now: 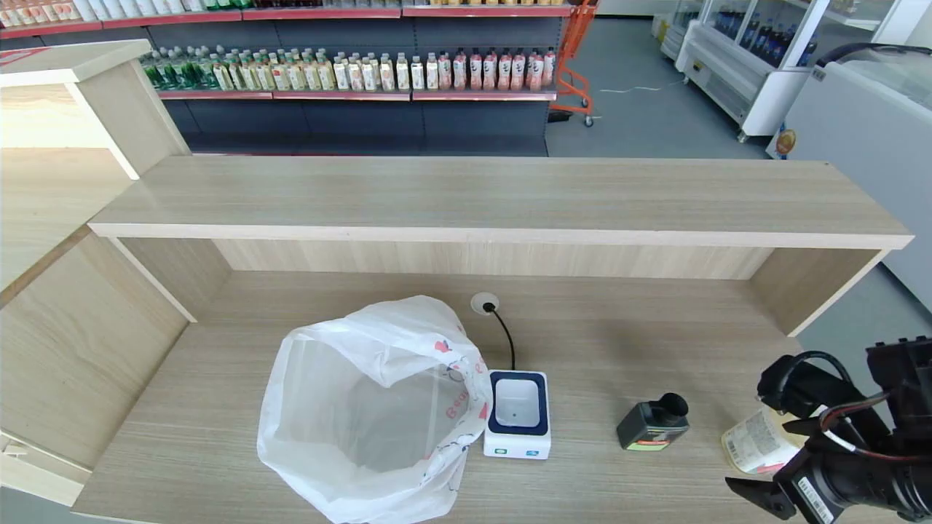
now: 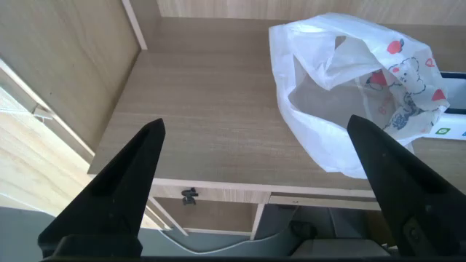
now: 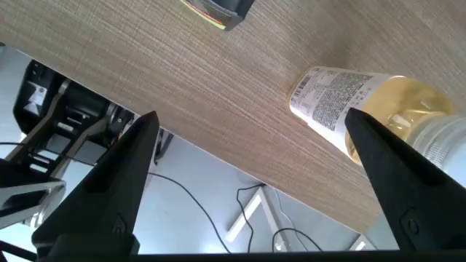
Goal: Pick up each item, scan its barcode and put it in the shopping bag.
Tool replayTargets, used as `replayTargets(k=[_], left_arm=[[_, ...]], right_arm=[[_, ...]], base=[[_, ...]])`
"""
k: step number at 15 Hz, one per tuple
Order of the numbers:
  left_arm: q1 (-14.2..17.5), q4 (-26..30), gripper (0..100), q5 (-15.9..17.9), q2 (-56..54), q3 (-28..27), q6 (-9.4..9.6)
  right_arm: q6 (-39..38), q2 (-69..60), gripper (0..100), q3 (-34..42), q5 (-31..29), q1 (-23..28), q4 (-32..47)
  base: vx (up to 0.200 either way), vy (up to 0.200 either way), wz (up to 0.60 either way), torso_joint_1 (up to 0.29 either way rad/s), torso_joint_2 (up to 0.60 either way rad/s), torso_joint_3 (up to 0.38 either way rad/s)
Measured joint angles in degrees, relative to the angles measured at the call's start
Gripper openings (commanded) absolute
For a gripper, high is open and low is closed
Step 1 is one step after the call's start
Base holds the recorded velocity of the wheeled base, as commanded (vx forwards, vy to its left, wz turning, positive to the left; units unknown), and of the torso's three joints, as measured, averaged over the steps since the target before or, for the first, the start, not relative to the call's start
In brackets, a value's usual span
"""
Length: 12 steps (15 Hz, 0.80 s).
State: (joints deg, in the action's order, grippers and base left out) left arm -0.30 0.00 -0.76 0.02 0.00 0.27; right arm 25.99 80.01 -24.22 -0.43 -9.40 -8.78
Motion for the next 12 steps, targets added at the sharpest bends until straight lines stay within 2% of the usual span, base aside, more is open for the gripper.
replayTargets(k=[10,12], left_arm=[[0.00,0.00,100,0.00,0.00,0.00,-0.02],[0.01,0.00,100,-0.02,0.00,0.00,-0.02]], right_arm=[[4.36,22.88,100,-4.02,0.80,-6.19,-22.92],[5.23,25.75,100,-5.05,0.94,-7.55,-24.28]], base=[[0.000,0.000,0.00,0.000,0.00,0.000],[0.000,0.000,0.00,0.000,0.00,0.000]])
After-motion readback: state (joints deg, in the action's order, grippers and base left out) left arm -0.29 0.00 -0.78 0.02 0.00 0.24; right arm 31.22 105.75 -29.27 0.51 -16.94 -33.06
